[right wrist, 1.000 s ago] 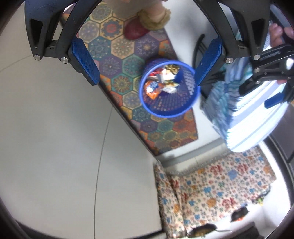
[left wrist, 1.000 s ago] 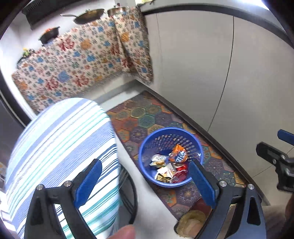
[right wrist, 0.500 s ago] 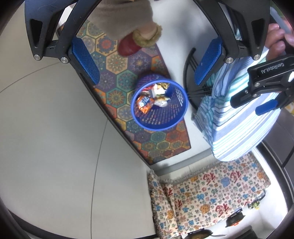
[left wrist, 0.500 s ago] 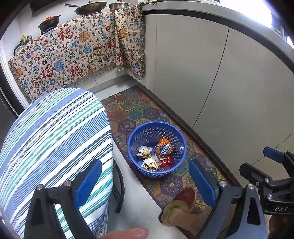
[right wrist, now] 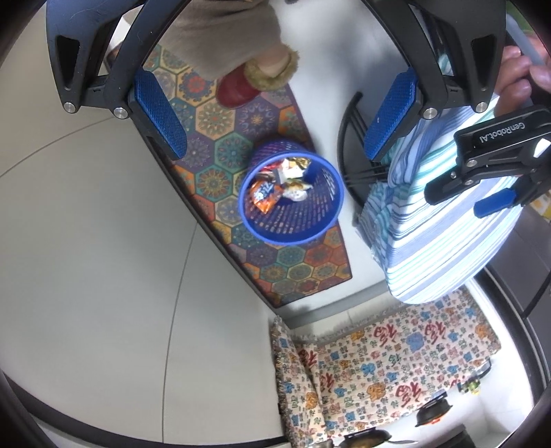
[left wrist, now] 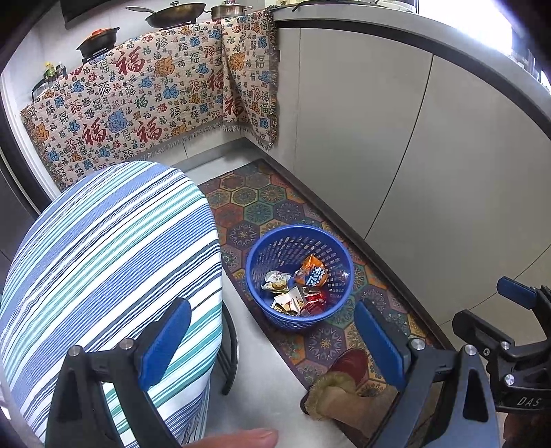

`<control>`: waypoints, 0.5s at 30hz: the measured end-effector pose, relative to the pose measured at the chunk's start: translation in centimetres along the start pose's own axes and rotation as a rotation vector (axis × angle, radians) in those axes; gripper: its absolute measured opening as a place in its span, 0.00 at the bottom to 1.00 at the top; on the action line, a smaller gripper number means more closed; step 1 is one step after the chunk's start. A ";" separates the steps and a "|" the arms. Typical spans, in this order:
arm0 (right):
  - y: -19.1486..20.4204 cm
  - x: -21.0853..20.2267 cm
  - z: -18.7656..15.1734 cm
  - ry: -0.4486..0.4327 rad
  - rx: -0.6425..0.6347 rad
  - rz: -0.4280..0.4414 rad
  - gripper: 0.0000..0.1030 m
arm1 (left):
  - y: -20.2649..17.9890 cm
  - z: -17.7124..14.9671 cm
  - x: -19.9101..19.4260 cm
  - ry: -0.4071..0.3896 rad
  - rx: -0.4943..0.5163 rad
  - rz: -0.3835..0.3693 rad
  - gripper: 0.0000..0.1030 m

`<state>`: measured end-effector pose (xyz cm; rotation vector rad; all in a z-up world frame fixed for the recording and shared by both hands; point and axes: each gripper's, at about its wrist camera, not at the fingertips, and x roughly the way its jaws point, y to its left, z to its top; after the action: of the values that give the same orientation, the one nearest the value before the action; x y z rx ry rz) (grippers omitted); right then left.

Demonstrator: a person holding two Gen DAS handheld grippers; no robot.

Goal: Collect trash

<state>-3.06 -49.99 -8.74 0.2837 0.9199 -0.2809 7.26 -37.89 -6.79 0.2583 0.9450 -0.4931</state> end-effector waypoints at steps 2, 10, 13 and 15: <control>0.1 -0.1 0.0 -0.001 -0.005 0.003 1.00 | 0.1 -0.1 0.0 0.003 -0.002 0.001 0.94; 0.7 -0.1 0.0 -0.002 -0.020 0.009 1.00 | 0.3 -0.1 0.0 0.007 -0.005 -0.003 0.94; 0.8 -0.2 0.1 -0.005 -0.020 0.007 1.00 | 0.3 -0.1 0.0 0.006 -0.003 -0.002 0.94; 0.8 -0.3 0.1 -0.008 -0.020 0.005 1.00 | 0.3 0.0 0.0 0.006 -0.004 0.000 0.94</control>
<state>-2.87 -49.26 -8.37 0.2660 0.9138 -0.2674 7.38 -37.62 -6.82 0.2566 0.9516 -0.4910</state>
